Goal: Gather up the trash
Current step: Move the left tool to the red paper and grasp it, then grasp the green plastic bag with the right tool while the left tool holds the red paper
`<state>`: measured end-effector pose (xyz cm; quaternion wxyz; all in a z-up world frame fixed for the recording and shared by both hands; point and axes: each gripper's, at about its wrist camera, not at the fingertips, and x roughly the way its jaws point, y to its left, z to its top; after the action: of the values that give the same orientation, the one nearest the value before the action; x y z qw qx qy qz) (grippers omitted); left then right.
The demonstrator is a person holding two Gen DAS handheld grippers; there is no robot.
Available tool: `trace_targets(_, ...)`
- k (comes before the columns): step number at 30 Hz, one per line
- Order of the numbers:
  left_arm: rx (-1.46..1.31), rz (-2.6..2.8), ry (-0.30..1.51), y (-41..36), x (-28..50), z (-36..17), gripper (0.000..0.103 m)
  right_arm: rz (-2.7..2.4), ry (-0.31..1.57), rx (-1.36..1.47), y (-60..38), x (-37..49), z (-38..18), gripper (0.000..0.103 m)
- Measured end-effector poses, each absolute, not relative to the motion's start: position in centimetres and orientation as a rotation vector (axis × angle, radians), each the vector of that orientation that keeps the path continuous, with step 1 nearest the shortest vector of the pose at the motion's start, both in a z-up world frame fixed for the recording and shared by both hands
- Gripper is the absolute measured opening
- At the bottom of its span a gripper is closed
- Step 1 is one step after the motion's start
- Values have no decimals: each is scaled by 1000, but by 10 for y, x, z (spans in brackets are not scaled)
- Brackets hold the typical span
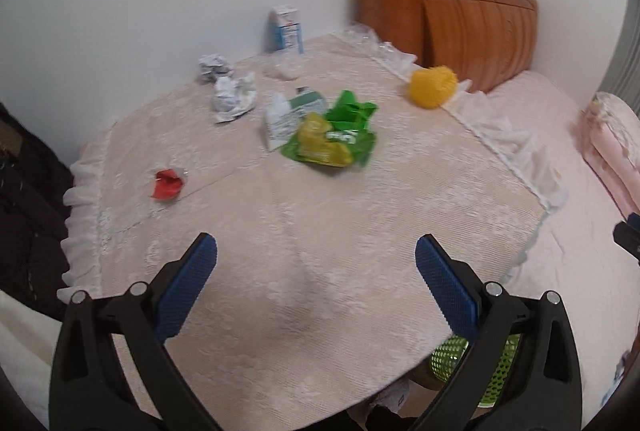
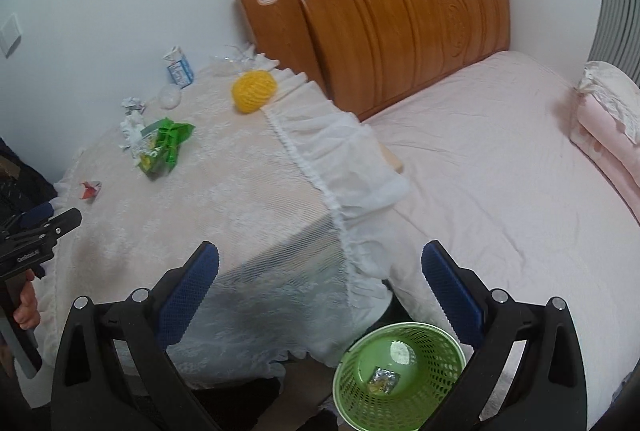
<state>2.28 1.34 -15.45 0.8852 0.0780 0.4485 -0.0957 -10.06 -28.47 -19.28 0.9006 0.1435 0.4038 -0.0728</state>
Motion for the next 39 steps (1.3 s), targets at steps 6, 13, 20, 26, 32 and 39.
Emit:
trace_targets(6, 149, -38, 945, 73, 79, -176, 95, -61, 855, 267, -236, -53, -185, 101)
trace_targets(13, 168, 14, 999, 117, 141, -215, 95, -7, 899, 227, -181, 8, -188, 101)
trace_targets(20, 203, -47, 1020, 126, 182, -246, 95, 0, 967, 202, -139, 61, -203, 101)
trace_targets(26, 231, -111, 1040, 131, 195, -262, 66, 3, 993, 194, -118, 83, -213, 101)
trace_targets(32, 224, -151, 1035, 133, 197, -266, 39, -4, 1013, 208, -114, 93, -221, 101)
trace_targets(39, 227, -164, 1017, 131, 192, -259, 33, -18, 997, 336, -134, 123, -227, 101)
